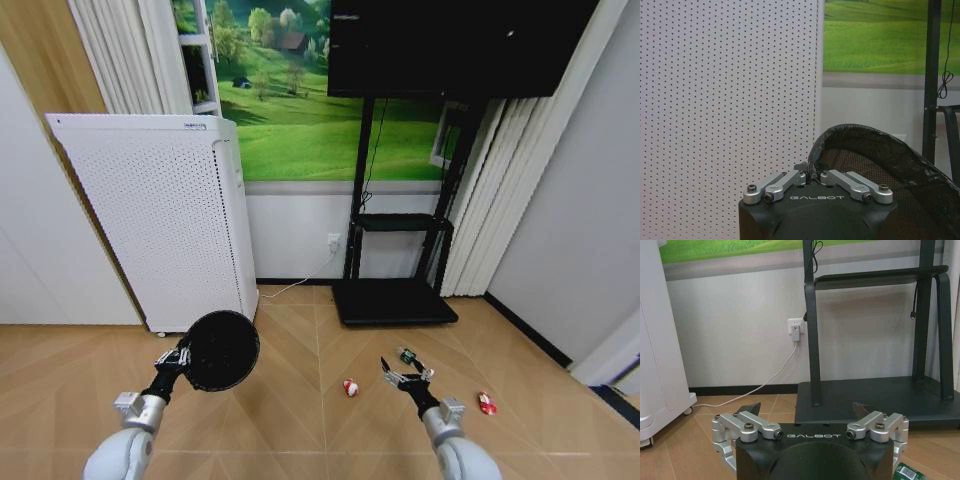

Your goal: Pick up the trash bin and place the garbage on the floor into it.

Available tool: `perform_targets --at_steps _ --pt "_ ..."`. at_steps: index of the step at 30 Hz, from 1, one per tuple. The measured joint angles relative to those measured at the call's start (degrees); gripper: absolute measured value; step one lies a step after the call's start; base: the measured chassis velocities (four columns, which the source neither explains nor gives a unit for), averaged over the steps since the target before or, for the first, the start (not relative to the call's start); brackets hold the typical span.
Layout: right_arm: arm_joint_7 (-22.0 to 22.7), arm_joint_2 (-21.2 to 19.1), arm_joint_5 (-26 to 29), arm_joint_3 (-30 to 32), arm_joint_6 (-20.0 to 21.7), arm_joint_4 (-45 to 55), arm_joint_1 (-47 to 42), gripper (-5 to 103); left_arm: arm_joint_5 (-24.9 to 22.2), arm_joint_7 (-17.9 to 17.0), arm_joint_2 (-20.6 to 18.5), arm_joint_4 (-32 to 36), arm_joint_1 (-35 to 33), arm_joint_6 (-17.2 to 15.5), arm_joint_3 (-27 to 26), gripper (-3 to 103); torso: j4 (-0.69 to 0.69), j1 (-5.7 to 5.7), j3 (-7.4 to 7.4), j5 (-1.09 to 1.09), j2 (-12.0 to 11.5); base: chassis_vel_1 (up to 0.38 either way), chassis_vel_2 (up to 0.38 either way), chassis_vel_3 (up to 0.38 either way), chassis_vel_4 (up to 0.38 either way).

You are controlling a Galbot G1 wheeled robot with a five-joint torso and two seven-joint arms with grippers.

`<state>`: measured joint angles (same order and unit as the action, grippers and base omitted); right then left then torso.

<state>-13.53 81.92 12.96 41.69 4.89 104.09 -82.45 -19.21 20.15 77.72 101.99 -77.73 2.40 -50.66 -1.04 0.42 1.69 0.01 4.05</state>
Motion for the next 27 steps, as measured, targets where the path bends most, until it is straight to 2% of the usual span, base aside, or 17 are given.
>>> perform_targets --at_steps 27 --pt "-0.4 0.6 -0.2 0.0 -1.0 -0.5 -0.5 100 0.7 1.4 0.9 -0.2 -0.5 -0.5 0.0 7 0.00 0.00 0.00 -0.01 0.0 -0.055 0.047 0.054 -0.049"
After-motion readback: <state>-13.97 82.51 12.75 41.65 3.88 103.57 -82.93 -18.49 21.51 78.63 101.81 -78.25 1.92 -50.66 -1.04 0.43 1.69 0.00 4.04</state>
